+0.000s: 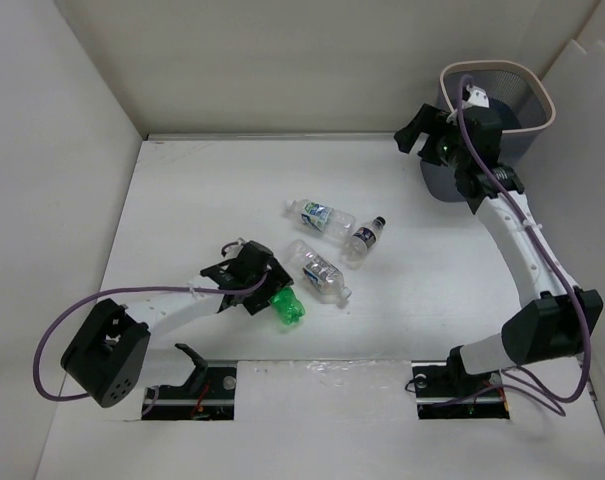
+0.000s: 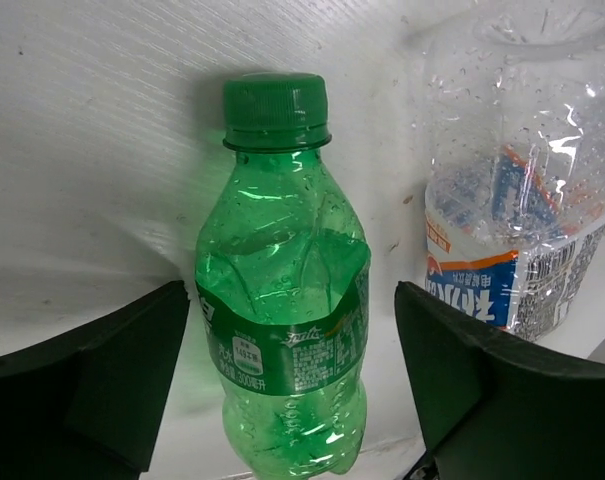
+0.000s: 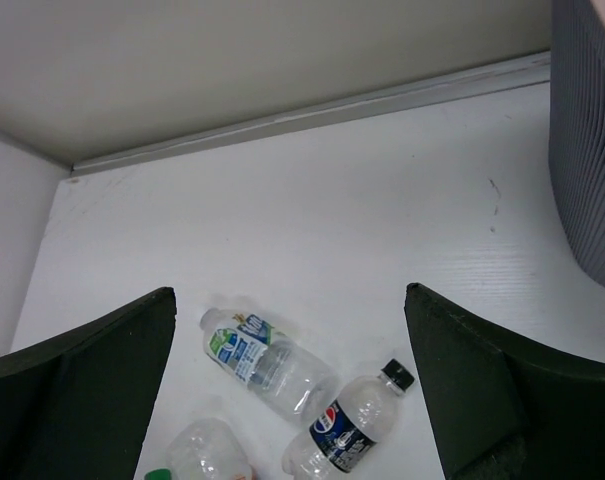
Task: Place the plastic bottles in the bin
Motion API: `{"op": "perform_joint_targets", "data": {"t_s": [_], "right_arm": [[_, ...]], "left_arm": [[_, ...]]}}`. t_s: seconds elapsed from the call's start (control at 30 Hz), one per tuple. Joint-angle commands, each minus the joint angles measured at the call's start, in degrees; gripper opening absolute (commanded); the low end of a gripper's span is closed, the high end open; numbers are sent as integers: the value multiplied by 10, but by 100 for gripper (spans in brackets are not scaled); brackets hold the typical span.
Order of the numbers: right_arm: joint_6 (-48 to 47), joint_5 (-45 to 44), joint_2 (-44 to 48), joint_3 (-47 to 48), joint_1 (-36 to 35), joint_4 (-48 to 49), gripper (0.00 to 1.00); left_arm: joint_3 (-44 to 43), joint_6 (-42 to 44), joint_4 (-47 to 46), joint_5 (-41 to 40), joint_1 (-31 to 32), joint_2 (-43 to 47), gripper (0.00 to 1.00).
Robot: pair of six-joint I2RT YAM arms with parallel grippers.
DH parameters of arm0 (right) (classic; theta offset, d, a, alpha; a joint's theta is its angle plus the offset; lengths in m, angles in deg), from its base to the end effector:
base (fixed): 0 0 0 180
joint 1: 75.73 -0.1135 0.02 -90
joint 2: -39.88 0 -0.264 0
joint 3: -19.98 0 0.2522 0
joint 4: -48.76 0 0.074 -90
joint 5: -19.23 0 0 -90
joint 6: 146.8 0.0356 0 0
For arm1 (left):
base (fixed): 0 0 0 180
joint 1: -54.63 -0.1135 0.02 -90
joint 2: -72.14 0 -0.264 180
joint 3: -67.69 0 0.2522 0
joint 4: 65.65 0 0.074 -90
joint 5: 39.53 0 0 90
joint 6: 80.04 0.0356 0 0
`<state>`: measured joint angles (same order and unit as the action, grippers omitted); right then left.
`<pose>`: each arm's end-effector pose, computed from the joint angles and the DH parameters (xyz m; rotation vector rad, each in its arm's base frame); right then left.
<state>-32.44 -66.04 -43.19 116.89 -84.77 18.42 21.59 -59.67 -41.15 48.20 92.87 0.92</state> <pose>0.3333 0.0560 0.4048 0.1936 1.8755 0.4789 0.1849 -0.1439 0.1729 -0.7210 2.4958 -0.7419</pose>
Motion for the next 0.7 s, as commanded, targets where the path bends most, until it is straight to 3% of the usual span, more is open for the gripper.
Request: {"op": "perform_joint_targets", "data": {"t_s": [0.0, 0.07, 0.17, 0.27, 0.33, 0.47, 0.5, 0.6, 0.67], "right_arm": [[-8, 18, 53, 1, -10, 54, 100], [-8, 26, 62, -5, -16, 59, 100], [-8, 41, 76, -12, -26, 59, 100], [-8, 54, 92, -18, -40, 66, 100], [-14, 68, 105, -18, -48, 66, 100], [-53, 164, 99, -29, -77, 71, 100], [-62, 232, 99, -34, -90, 77, 100], [-76, 304, 85, -71, -120, 114, 100], [-90, 332, 84, -105, -164, 147, 100]], "left_arm": [[15, -18, -3, -28, 2, -1, 76], [20, -24, 2, -36, 2, -1, 66], [28, -29, 2, -48, 2, -1, 33], [44, -42, 9, -48, -4, -1, 20], [44, -42, 24, -58, -4, 14, 4], [15, -65, 113, -160, 23, 103, 0], [6, -65, 136, -179, 30, 129, 0], [-25, 16, 98, -224, 40, 243, 0], [-51, 114, 49, -235, 40, 302, 0]]}}
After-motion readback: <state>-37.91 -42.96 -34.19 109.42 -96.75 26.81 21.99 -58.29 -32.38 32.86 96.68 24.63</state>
